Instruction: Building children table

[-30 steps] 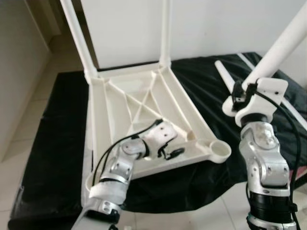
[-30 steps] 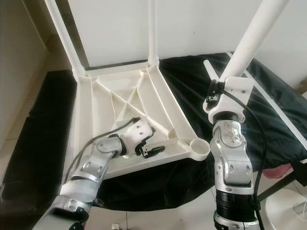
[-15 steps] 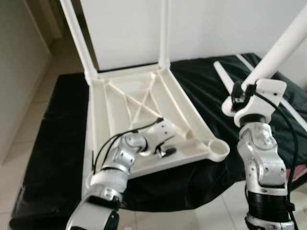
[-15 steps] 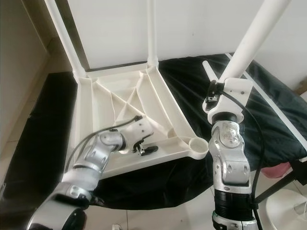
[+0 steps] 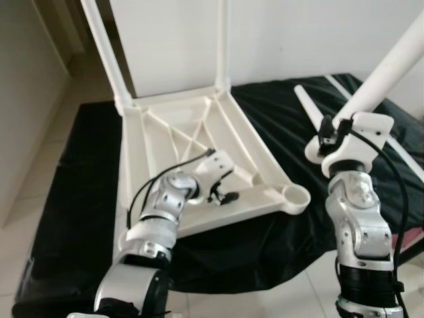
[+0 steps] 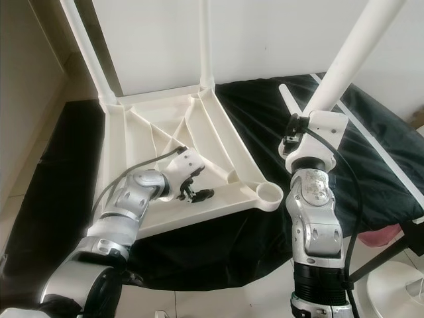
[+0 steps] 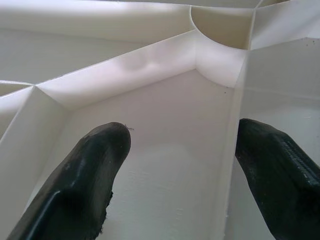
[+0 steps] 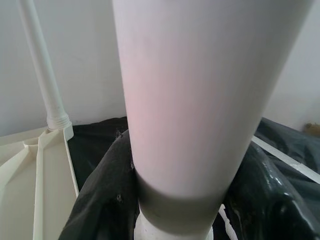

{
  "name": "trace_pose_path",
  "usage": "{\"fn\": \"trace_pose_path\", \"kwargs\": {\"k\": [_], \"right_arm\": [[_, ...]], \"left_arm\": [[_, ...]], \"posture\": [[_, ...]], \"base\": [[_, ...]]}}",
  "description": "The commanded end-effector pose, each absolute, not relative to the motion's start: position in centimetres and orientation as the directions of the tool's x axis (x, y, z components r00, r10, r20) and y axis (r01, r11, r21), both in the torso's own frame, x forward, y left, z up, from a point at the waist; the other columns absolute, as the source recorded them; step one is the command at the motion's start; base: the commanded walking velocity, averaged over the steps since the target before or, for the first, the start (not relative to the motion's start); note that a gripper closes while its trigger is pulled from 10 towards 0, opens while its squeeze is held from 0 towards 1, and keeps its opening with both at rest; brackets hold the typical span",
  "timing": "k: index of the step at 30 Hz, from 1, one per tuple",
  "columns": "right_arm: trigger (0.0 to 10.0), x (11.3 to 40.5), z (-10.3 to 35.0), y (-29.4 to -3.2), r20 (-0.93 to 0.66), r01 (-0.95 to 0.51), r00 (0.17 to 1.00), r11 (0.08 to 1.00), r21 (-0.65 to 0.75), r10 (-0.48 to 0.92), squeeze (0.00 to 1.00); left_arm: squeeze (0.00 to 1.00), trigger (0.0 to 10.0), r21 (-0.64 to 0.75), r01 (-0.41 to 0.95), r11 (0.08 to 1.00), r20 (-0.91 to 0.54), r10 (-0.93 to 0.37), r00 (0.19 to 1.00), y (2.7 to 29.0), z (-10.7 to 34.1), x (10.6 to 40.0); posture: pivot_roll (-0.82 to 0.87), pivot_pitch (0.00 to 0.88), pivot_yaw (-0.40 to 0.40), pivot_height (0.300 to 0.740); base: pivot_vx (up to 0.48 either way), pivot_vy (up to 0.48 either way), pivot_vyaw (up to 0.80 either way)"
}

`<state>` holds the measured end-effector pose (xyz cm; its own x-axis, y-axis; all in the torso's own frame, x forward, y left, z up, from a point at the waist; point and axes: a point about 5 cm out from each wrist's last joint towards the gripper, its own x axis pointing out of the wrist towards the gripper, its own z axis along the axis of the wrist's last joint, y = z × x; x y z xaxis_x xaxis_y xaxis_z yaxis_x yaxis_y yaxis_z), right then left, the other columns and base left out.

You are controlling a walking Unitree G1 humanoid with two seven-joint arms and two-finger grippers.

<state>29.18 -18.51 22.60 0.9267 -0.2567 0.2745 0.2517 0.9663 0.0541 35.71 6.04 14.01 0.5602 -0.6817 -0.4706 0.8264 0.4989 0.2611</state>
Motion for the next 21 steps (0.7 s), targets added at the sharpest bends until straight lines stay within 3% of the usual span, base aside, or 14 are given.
{"fn": "trace_pose_path", "kwargs": {"k": [1,3,4,5,6,7,9,10,14,15,16,21], "right_arm": [[10.0,29.1,22.8,-18.7,0.292,0.260,0.918,0.964,0.062,-0.267,0.00],[10.0,29.1,22.8,-18.7,0.292,0.260,0.918,0.964,0.062,-0.267,0.00],[10.0,29.1,22.7,-18.6,0.288,0.259,0.920,0.964,0.064,-0.266,0.00],[10.0,29.1,22.7,-18.6,0.288,0.259,0.920,0.964,0.064,-0.266,0.00],[10.0,29.0,22.6,-18.6,0.280,0.256,0.923,0.965,0.063,-0.263,0.00],[10.0,28.8,22.5,-18.5,0.277,0.256,0.924,0.965,0.063,-0.264,0.00],[10.0,28.8,22.5,-18.5,0.277,0.256,0.924,0.965,0.063,-0.264,0.00],[10.0,28.7,22.4,-18.5,0.273,0.257,0.925,0.964,0.064,-0.264,0.00],[10.0,28.3,22.0,-18.1,0.258,0.251,0.931,0.966,0.062,-0.259,0.00],[10.0,27.4,21.0,-17.2,0.226,0.221,0.948,0.975,0.036,-0.223,0.00],[10.0,27.0,20.7,-17.0,0.215,0.208,0.954,0.978,0.027,-0.208,0.00],[10.0,26.5,20.2,-17.0,0.193,0.193,0.962,0.981,0.016,-0.193,0.00]], "left_arm": [[0.00,10.0,0.501,0.045,0.865,-0.067,-0.013,0.998,9.5,16.5,38.1],[0.00,10.0,0.501,0.045,0.865,-0.067,-0.013,0.998,9.5,16.5,38.1],[0.00,10.0,0.455,0.111,0.884,-0.062,-0.093,0.994,8.8,16.6,37.9],[0.00,10.0,0.455,0.111,0.884,-0.062,-0.093,0.994,8.8,16.6,37.9],[0.00,10.0,0.353,0.358,0.864,-0.016,-0.377,0.926,6.7,17.2,36.8],[0.00,10.0,0.309,0.467,0.829,0.009,-0.493,0.870,5.9,17.4,36.0],[0.00,10.0,0.309,0.467,0.829,0.009,-0.493,0.870,5.9,17.4,36.0],[0.00,10.0,0.276,0.551,0.788,0.038,-0.581,0.813,5.3,17.5,35.3],[0.00,10.0,0.259,0.643,0.720,0.066,-0.678,0.732,4.8,17.6,34.1],[0.00,10.0,0.244,0.726,0.643,0.098,-0.761,0.641,4.5,17.7,32.6],[0.00,10.0,0.234,0.752,0.617,0.106,-0.785,0.611,4.5,17.8,32.1],[0.00,10.0,0.215,0.776,0.592,0.115,-0.805,0.582,4.5,17.9,31.5]], "posture": [[-0.03,0.000,0.045,0.740],[-0.03,0.000,0.045,0.740],[-0.03,0.000,0.046,0.740],[-0.03,0.000,0.046,0.740],[-0.03,0.006,0.042,0.740],[-0.03,0.009,0.040,0.740],[-0.03,0.009,0.040,0.740],[-0.03,0.009,0.040,0.740],[-0.03,0.016,0.031,0.740],[-0.03,0.022,0.029,0.740],[-0.03,0.022,0.029,0.740],[-0.03,0.034,0.027,0.740]], "base": [[0.000,0.000,0.00],[0.000,0.000,0.00],[0.000,0.000,0.00],[0.000,0.000,0.00],[0.000,0.000,0.00],[0.000,0.000,0.00],[0.000,0.000,0.00],[0.000,0.000,0.00],[0.000,0.000,0.00],[0.000,0.000,0.00],[0.000,0.000,0.00],[0.000,0.000,0.00]]}}
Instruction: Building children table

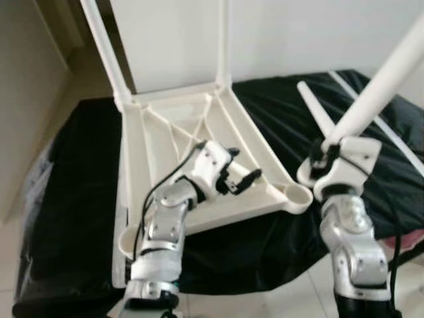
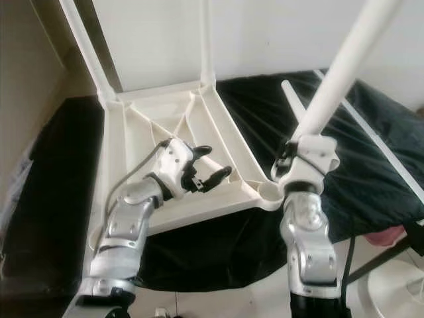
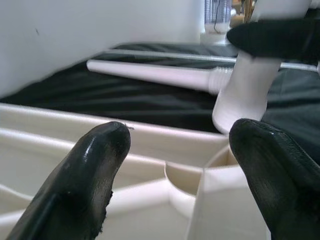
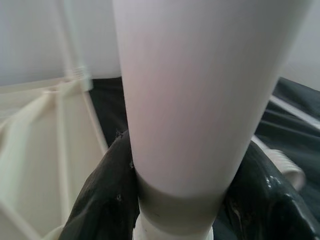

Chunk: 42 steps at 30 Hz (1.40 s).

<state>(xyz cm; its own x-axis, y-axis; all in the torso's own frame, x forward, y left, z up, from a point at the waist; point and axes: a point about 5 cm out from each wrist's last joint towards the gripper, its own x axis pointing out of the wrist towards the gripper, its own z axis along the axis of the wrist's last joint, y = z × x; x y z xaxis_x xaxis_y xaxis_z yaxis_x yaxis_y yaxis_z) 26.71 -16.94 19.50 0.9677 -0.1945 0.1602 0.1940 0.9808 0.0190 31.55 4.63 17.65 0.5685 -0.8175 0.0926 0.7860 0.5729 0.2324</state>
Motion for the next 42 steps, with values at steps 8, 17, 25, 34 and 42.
{"fn": "trace_pose_path", "kwargs": {"k": [8,17,25,34,42], "right_arm": [[10.0,25.4,19.8,-16.8,0.161,0.159,0.974,0.987,0.002,-0.157,0.00],[10.0,24.3,19.1,-16.1,0.114,0.105,0.988,0.994,0.011,-0.106,0.00],[10.0,25.5,20.6,-16.2,0.162,0.105,0.981,0.994,0.034,-0.109,0.00],[10.0,28.8,21.9,-15.9,0.166,0.127,0.978,0.992,0.022,-0.129,0.00],[10.0,29.2,22.1,-15.4,0.126,0.121,0.984,0.991,0.052,-0.127,0.00]], "left_arm": [[0.00,10.0,0.242,0.800,0.550,0.112,-0.834,0.540,4.3,18.1,30.3],[0.00,10.0,0.228,0.791,0.567,0.133,-0.823,0.552,4.2,18.9,29.8],[0.00,10.0,0.146,0.800,0.582,0.255,-0.803,0.538,3.9,21.1,30.1],[0.00,10.0,0.129,0.887,0.444,0.451,-0.823,0.347,1.2,26.0,29.3],[0.00,10.0,0.138,0.914,0.380,0.472,-0.837,0.277,0.5,27.0,29.0]], "posture": [[-0.04,0.044,0.027,0.740],[-0.05,0.044,0.025,0.740],[-0.05,0.040,0.019,0.740],[-0.03,0.021,0.008,0.740],[-0.03,0.007,0.010,0.740]], "base": [[0.000,0.000,0.00],[0.000,0.000,0.00],[0.000,0.000,0.00],[0.000,0.000,0.00],[0.000,0.000,0.00]]}}
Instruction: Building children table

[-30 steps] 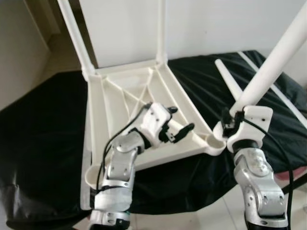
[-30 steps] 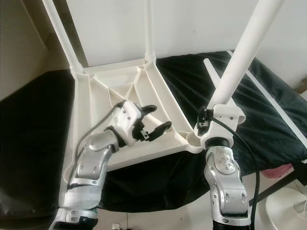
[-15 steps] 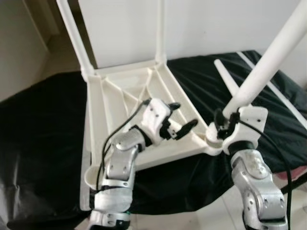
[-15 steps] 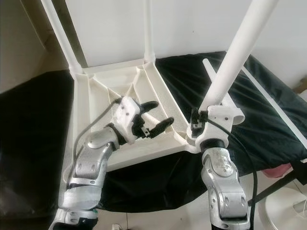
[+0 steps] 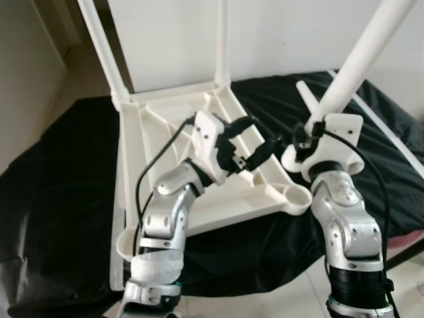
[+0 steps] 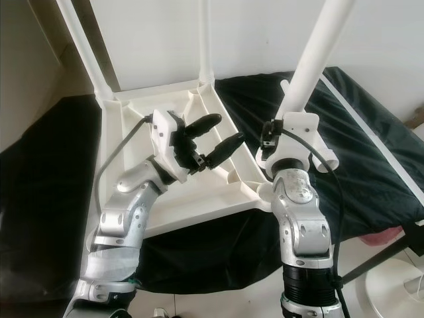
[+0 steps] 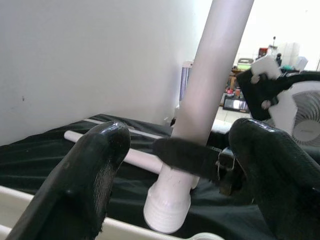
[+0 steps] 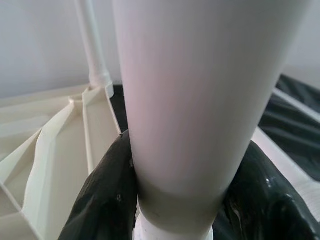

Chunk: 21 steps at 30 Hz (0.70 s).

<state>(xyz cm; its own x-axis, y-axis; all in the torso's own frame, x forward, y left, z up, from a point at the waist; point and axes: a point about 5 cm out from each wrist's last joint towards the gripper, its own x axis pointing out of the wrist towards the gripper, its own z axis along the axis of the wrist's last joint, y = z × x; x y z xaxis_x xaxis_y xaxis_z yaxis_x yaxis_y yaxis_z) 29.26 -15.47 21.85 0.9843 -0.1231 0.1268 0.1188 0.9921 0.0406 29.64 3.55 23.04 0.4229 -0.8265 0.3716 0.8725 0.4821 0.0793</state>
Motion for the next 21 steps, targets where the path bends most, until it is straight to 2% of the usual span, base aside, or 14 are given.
{"fn": "trace_pose_path", "kwargs": {"k": [1,5,9,13,21], "right_arm": [[10.0,29.2,22.1,-15.4,0.126,0.121,0.984,0.991,0.052,-0.127,0.00],[10.0,27.9,20.5,-15.2,0.096,0.121,0.988,0.993,0.006,-0.121,0.00],[10.0,26.7,19.9,-15.3,0.122,0.112,0.987,0.993,-0.038,-0.107,0.00],[10.0,25.8,18.9,-15.8,0.129,0.106,0.987,0.993,-0.054,-0.098,0.00],[10.0,25.4,17.8,-16.3,0.111,0.089,0.990,0.994,-0.058,-0.082,0.00]], "left_arm": [[0.00,10.0,0.138,0.914,0.380,0.472,-0.837,0.277,0.5,27.0,29.0],[0.00,10.0,0.145,0.925,0.352,0.447,-0.857,0.256,0.1,26.5,28.6],[0.00,10.0,0.104,0.933,0.345,0.419,-0.866,0.273,0.4,24.9,28.3],[0.00,10.0,0.074,0.930,0.361,0.357,-0.880,0.313,1.1,22.2,28.0],[0.00,10.0,0.165,0.896,0.412,0.149,-0.909,0.390,2.1,18.1,27.8]], "posture": [[-0.03,0.007,0.010,0.740],[-0.04,0.003,0.017,0.740],[-0.05,0.004,0.022,0.740],[-0.05,0.006,0.026,0.740],[-0.05,0.009,0.027,0.740]], "base": [[0.000,0.000,0.00],[0.000,0.000,0.00],[0.000,0.000,0.00],[0.000,0.000,0.00],[0.000,0.000,0.00]]}}
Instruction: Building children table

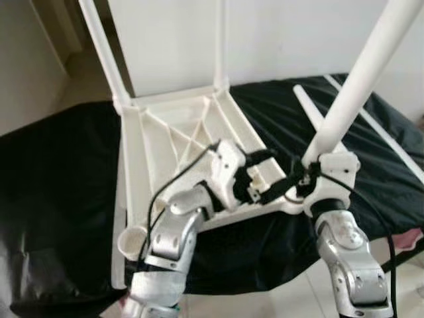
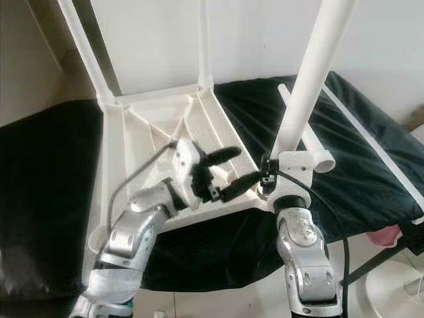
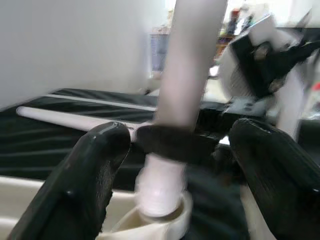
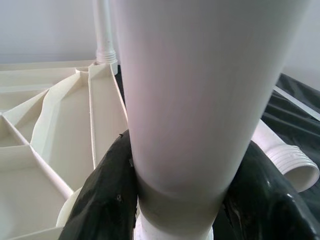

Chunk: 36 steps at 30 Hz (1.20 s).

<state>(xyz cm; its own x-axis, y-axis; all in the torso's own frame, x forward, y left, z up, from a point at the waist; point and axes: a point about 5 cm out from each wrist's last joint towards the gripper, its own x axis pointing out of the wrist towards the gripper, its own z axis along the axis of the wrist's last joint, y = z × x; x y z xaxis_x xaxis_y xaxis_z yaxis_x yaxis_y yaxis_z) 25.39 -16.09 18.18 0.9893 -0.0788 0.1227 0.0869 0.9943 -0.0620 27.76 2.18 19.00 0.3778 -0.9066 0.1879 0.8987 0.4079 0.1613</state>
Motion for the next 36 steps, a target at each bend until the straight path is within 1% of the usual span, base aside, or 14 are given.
{"fn": "trace_pose_path", "kwargs": {"k": [1,2,3,4,6,8,12,17,18,23,29,36], "right_arm": [[10.0,25.5,17.6,-16.4,0.106,0.074,0.992,0.995,-0.060,-0.067,0.00],[10.0,25.5,17.6,-16.4,0.106,0.074,0.992,0.995,-0.060,-0.067,0.00],[10.0,25.7,17.3,-16.5,0.096,0.056,0.994,0.997,-0.052,-0.051,0.00],[10.0,25.7,17.3,-16.5,0.096,0.056,0.994,0.997,-0.052,-0.051,0.00],[10.0,25.9,17.0,-16.9,0.093,0.020,0.996,0.997,-0.071,-0.014,0.00],[10.0,26.0,17.0,-17.1,0.091,0.011,0.996,0.997,-0.077,-0.004,0.00],[10.0,26.3,17.0,-17.5,0.084,-0.070,0.994,0.994,-0.079,0.076,0.00],[10.0,26.0,17.1,-17.0,0.075,-0.126,0.989,0.990,-0.061,0.131,0.00],[10.0,25.6,17.3,-16.5,0.073,-0.148,0.986,0.987,-0.063,0.153,0.00],[10.0,25.2,17.6,-16.4,0.074,-0.151,0.985,0.985,-0.089,0.158,0.00],[10.0,25.0,17.9,-16.4,0.082,-0.157,0.983,0.984,-0.088,0.164,0.00],[10.0,25.0,17.9,-17.1,0.051,-0.133,0.989,0.990,-0.058,0.135,0.00]], "left_arm": [[0.00,10.0,0.179,0.888,0.423,0.098,-0.906,0.412,2.3,17.2,27.7],[0.00,10.0,0.179,0.888,0.423,0.098,-0.906,0.412,2.3,17.2,27.7],[0.00,10.0,0.181,0.870,0.458,0.054,-0.888,0.456,2.4,16.5,28.0],[0.00,10.0,0.181,0.870,0.458,0.054,-0.888,0.456,2.4,16.5,28.0],[0.00,10.0,0.173,0.854,0.491,0.018,-0.868,0.496,2.5,16.0,28.1],[0.00,10.0,0.174,0.850,0.498,0.008,-0.864,0.504,2.5,15.9,28.1],[0.00,10.0,0.186,0.833,0.520,-0.004,-0.848,0.530,2.8,15.7,27.9],[0.00,10.0,0.186,0.825,0.534,-0.016,-0.837,0.546,3.1,15.7,27.9],[0.00,10.0,0.192,0.817,0.544,-0.015,-0.831,0.557,3.3,15.7,28.0],[0.00,10.0,0.204,0.804,0.558,-0.025,-0.818,0.574,3.5,15.6,28.3],[0.00,10.0,0.200,0.805,0.558,-0.027,-0.818,0.574,3.4,15.6,28.3],[0.00,10.0,0.203,0.806,0.557,-0.032,-0.818,0.574,3.3,15.8,28.4]], "posture": [[-0.05,0.013,0.023,0.740],[-0.05,0.013,0.023,0.740],[-0.04,0.019,0.020,0.740],[-0.04,0.019,0.020,0.740],[-0.04,0.019,0.020,0.740],[-0.04,0.028,0.023,0.740],[-0.03,0.036,0.022,0.740],[-0.02,0.040,0.016,0.740],[-0.02,0.042,0.013,0.740],[-0.03,0.042,0.012,0.740],[-0.04,0.043,0.014,0.740],[-0.05,0.041,0.017,0.740]], "base": [[0.000,0.000,0.00],[0.000,0.000,0.00],[0.000,0.000,0.00],[0.000,0.000,0.00],[0.000,0.000,0.00],[0.000,0.000,0.00],[0.000,0.000,0.00],[0.000,0.000,0.00],[0.000,0.000,0.00],[0.000,0.000,0.00],[0.000,0.000,0.00],[0.000,0.000,0.00]]}}
